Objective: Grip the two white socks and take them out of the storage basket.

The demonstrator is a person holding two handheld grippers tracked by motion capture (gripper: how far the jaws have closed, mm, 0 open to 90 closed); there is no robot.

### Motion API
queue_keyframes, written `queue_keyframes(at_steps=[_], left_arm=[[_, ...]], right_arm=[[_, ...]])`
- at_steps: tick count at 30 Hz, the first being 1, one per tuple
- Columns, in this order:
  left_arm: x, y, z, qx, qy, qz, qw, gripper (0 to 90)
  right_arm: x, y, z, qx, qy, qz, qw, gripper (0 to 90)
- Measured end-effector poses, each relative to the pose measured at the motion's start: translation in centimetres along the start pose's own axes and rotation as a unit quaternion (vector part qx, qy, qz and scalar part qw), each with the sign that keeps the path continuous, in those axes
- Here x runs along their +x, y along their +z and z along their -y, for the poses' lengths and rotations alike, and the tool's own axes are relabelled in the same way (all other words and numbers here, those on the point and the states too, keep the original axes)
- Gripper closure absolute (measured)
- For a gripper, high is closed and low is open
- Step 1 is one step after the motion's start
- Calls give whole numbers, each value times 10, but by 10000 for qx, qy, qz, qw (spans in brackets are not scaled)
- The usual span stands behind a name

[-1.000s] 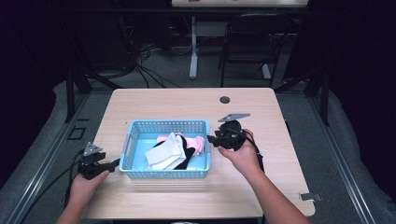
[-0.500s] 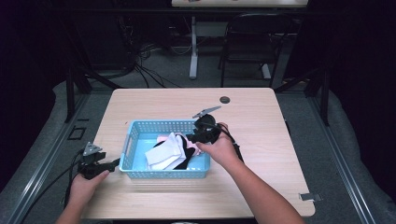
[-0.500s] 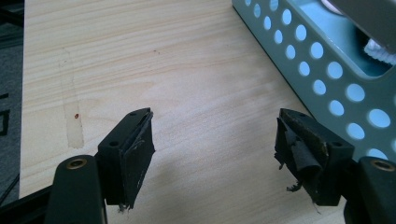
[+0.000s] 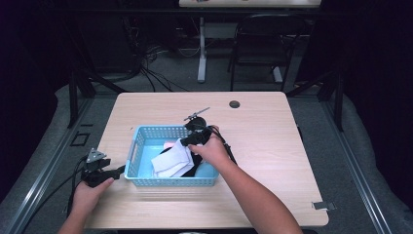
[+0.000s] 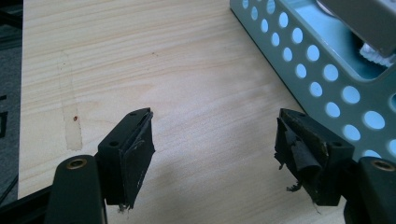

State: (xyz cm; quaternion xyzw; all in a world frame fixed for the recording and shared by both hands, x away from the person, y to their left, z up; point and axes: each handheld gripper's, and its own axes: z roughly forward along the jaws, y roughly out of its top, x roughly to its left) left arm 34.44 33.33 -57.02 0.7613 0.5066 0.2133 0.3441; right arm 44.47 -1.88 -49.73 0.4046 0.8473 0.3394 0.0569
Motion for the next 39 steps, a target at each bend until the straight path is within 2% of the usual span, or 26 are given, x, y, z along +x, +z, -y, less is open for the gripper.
queue_keyframes(at_steps=[9,10,15,16,19,21,22,24,29,30,33,35,36,39], left_arm=[[0,0,0,-10,-6,8,10000,278],[0,0,0,-9,-5,9,10000,278],[0,0,0,-15,-7,13,10000,278],[0,0,0,-16,-8,12,10000,278],[0,0,-1,-8,7,17,10000,278],[0,0,-1,-7,9,10,10000,278],[0,0,-1,-11,9,8,10000,278],[0,0,-1,-8,8,8,10000,278],[0,0,0,-5,3,11,10000,278],[0,0,0,-5,2,12,10000,278],[0,0,0,-3,-2,12,10000,278],[0,0,0,1,2,9,10000,278],[0,0,0,1,2,9,10000,278],[0,0,0,5,-1,11,10000,278]], right_arm=[[5,20,-8,191,19,23,9998,581],[6,23,-7,152,80,40,9998,583],[3,26,-8,338,59,13,9994,682],[4,26,-7,304,114,-49,9995,746],[5,25,-7,353,30,-76,9993,796],[9,23,-6,267,36,-115,9996,850],[9,21,-7,299,-27,-123,9995,857],[10,21,-6,232,-2,-133,9996,861],[16,9,-7,99,-133,-189,9997,866],[19,1,-7,-55,-180,-259,9995,866],[22,-9,-9,-115,-276,-311,9991,867],[30,-23,-10,-335,-337,-424,9980,867],[30,-23,-10,-335,-337,-424,9980,867],[36,-37,-12,-455,-463,-473,9968,868]])
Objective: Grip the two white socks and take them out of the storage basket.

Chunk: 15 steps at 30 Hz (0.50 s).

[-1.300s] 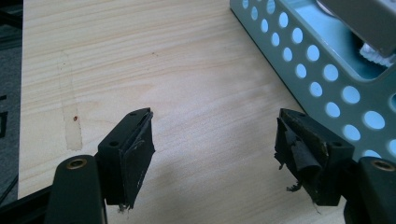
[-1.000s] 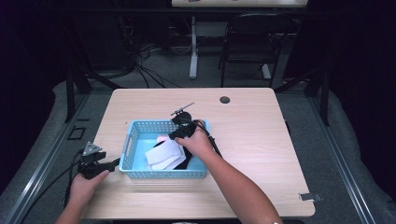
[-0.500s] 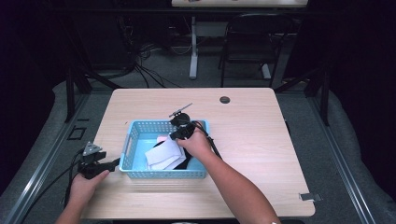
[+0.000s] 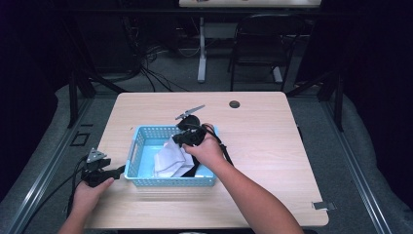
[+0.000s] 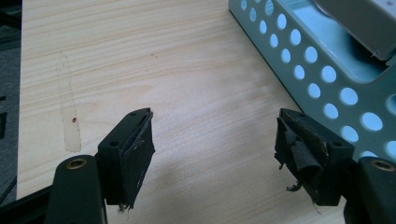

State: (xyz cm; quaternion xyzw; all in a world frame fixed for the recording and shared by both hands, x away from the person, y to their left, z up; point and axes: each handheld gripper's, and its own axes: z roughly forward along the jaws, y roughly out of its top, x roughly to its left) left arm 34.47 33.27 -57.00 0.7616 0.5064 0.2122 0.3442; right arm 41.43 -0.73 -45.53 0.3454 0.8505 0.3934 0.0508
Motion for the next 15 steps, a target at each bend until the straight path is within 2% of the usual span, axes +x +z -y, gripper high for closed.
queue_keyframes(at_steps=[7,8,9,10,11,12,13,15], left_arm=[[0,0,0,16,5,-1,10000,278],[0,0,0,20,0,-1,10000,278],[0,0,0,20,0,-1,10000,278],[0,0,0,12,0,-5,10000,278],[0,0,0,12,0,-5,10000,278],[0,0,0,5,-4,-8,10000,278],[0,0,0,6,-4,-10,10000,278],[0,0,0,8,-4,-12,10000,278]], right_arm=[[13,-32,-10,-331,-223,-12,9992,869],[15,-42,-13,-434,-268,2,9987,869],[15,-42,-13,-434,-268,2,9987,869],[15,-53,-15,-522,-298,22,9982,869],[15,-53,-15,-522,-298,22,9982,869],[15,-64,-16,-588,-342,68,9977,869],[15,-64,-16,-588,-342,68,9977,869],[15,-76,-17,-659,-428,162,9968,869]])
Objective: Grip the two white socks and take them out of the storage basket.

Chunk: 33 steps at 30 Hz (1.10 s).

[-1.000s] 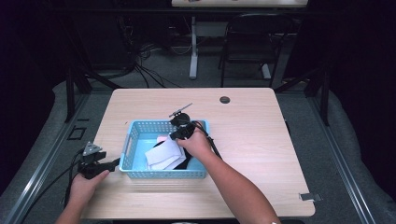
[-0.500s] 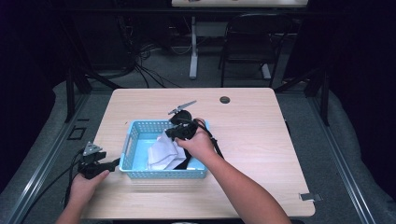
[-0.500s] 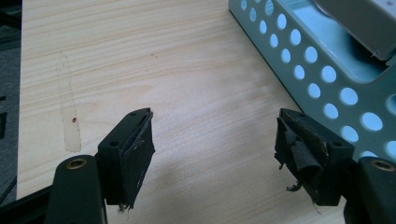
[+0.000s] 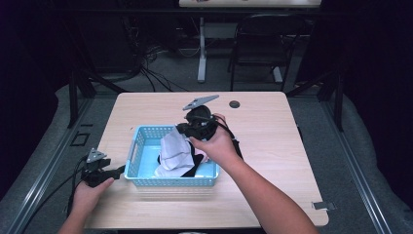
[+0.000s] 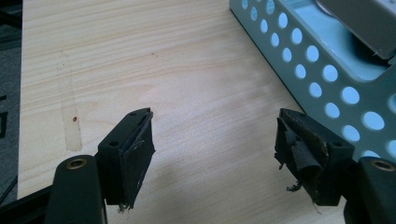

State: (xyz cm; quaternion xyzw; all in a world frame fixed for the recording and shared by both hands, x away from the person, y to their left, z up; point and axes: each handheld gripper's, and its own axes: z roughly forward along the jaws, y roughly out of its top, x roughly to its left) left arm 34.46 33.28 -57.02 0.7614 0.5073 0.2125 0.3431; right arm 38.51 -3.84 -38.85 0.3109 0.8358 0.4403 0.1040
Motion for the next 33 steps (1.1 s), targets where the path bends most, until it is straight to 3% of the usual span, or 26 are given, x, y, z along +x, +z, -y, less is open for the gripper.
queue_keyframes(at_steps=[9,17,25,33], left_arm=[[0,0,0,27,8,-5,10000,278],[0,1,0,29,8,-28,10000,278],[0,1,1,43,13,-38,10000,278],[0,1,1,63,29,-46,10000,278]], right_arm=[[-12,-53,-1,-235,-31,375,9990,870],[-24,-100,12,-339,34,701,9970,869],[-28,-125,30,-378,74,942,9948,869],[-42,-131,62,-318,426,1087,9926,869]])
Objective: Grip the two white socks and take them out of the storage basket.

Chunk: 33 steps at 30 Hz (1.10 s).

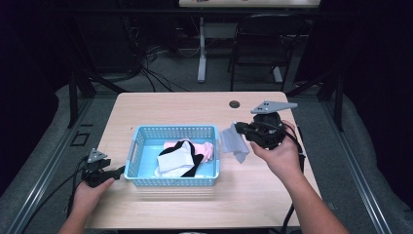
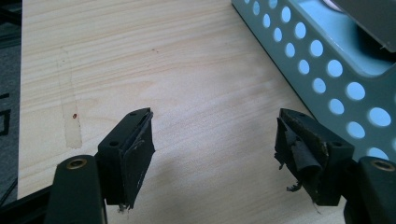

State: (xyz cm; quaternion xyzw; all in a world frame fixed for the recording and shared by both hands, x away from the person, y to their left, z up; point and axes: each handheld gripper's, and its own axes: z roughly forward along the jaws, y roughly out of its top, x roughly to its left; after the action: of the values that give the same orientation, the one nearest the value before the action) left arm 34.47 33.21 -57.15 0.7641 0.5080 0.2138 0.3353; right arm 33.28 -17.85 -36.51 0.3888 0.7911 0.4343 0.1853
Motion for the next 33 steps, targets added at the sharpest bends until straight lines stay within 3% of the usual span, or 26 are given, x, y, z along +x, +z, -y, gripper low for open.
queue_keyframes(at_steps=[2,9,12,15,19,22,24,30,33], left_arm=[[0,0,0,0,-5,-4,10000,278],[0,0,0,10,13,-10,10000,278],[0,0,0,14,3,-12,10000,278],[0,0,0,18,-4,-6,10000,278],[0,0,0,18,-5,-7,10000,278],[0,0,0,19,-10,-6,10000,278],[0,0,0,19,-4,-4,10000,278],[0,1,1,39,4,-17,10000,278],[0,1,1,34,4,-16,10000,278]], right_arm=[[-6,5,14,86,144,0,9999,869],[-16,27,40,379,303,51,9988,869],[-29,42,56,591,447,190,9971,869],[-39,47,62,631,528,296,9962,869],[-65,51,76,733,880,538,9920,867],[-76,51,80,756,1018,622,9900,867],[-90,52,88,793,1231,754,9863,862],[-101,53,93,845,1444,883,9819,783],[-101,55,91,782,1478,890,9819,723]])
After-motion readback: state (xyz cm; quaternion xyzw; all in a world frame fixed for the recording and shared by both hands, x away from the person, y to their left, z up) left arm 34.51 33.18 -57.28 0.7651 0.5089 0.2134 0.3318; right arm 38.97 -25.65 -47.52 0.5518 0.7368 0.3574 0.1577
